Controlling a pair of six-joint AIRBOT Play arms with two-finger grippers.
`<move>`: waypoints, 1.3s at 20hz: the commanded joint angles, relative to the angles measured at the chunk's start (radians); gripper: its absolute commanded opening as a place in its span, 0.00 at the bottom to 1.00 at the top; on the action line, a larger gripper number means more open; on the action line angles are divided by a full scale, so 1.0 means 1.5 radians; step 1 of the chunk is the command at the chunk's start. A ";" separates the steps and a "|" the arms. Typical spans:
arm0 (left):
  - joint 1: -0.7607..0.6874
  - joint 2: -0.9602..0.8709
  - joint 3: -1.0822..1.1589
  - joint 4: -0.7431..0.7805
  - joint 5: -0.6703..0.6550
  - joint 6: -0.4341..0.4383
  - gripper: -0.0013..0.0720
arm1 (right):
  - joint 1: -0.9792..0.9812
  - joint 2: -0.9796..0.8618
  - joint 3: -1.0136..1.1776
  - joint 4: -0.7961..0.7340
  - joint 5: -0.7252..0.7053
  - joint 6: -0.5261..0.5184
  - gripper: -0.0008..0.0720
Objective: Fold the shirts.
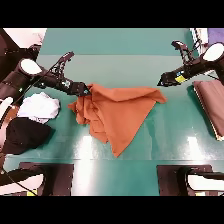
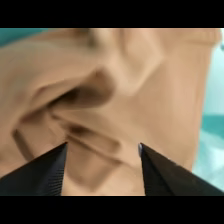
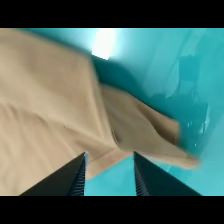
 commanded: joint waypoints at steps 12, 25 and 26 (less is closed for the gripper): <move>0.202 0.009 -0.067 0.096 -0.064 -0.044 0.74 | -0.120 0.156 -0.096 0.004 -0.024 0.000 0.50; 0.202 -0.013 -0.243 -0.140 0.155 -0.039 0.74 | -0.120 0.167 -0.166 0.058 -0.032 0.000 0.50; 0.202 -0.013 -0.243 -0.144 0.165 -0.040 0.63 | -0.120 0.167 -0.166 0.058 -0.029 0.000 0.50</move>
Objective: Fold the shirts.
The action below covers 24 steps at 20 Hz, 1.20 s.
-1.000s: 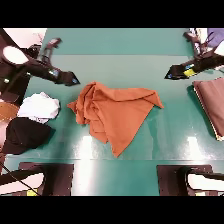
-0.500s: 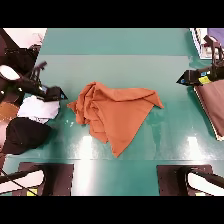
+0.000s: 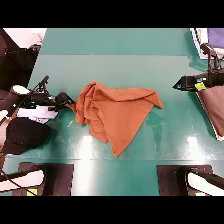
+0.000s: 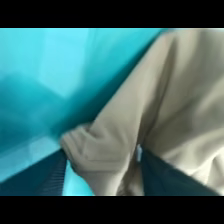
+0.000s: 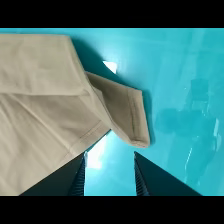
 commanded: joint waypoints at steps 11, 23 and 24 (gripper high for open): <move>0.001 -0.001 0.111 -0.046 -0.003 0.031 0.05 | 0.048 -0.126 -0.002 -0.045 0.048 -0.069 0.79; 0.001 -0.001 0.113 -0.045 -0.009 0.041 0.05 | 0.167 -0.227 -0.001 -0.047 -0.058 -0.088 0.05; 0.001 0.001 0.113 -0.045 -0.012 0.043 0.05 | 0.165 -0.227 0.004 -0.053 -0.047 -0.088 0.03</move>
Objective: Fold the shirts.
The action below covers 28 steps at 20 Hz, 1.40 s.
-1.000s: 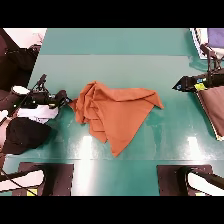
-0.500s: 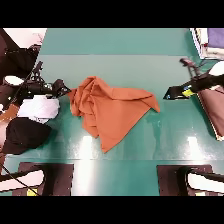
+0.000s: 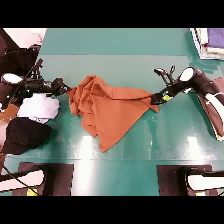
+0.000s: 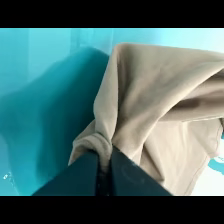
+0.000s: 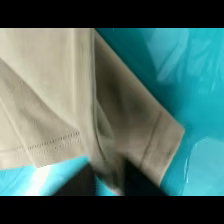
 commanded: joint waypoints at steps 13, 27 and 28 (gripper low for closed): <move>0.013 0.278 0.510 0.047 -0.039 0.020 0.05 | -0.094 0.327 0.453 -0.243 0.021 0.071 0.03; 0.010 0.291 0.565 -0.007 -0.204 -0.023 0.05 | -0.088 0.274 0.534 -0.262 0.133 0.067 0.03; 0.010 0.278 0.513 -0.006 -0.224 -0.023 0.05 | -0.085 0.233 0.532 -0.265 0.164 0.064 0.03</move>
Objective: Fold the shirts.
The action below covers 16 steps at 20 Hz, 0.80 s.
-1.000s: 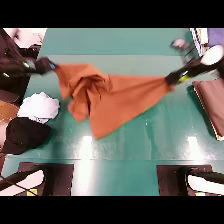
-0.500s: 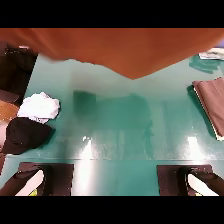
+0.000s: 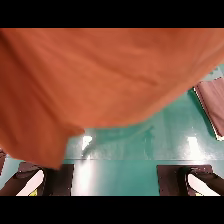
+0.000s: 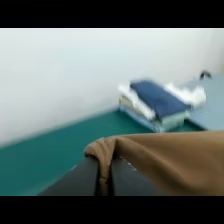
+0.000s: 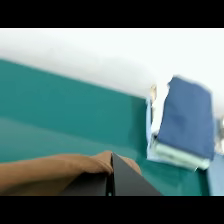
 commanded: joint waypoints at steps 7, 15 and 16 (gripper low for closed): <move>0.000 -0.171 -0.495 0.043 -0.005 0.056 0.05 | 0.012 -0.320 -0.154 0.019 0.104 -0.013 0.03; 0.000 -0.392 -0.459 0.016 0.165 0.114 0.33 | 0.008 -0.417 -0.168 0.037 -0.071 0.013 0.16; 0.000 -0.392 -0.447 0.018 0.169 0.112 0.69 | 0.000 -0.417 -0.156 0.059 -0.074 0.013 0.45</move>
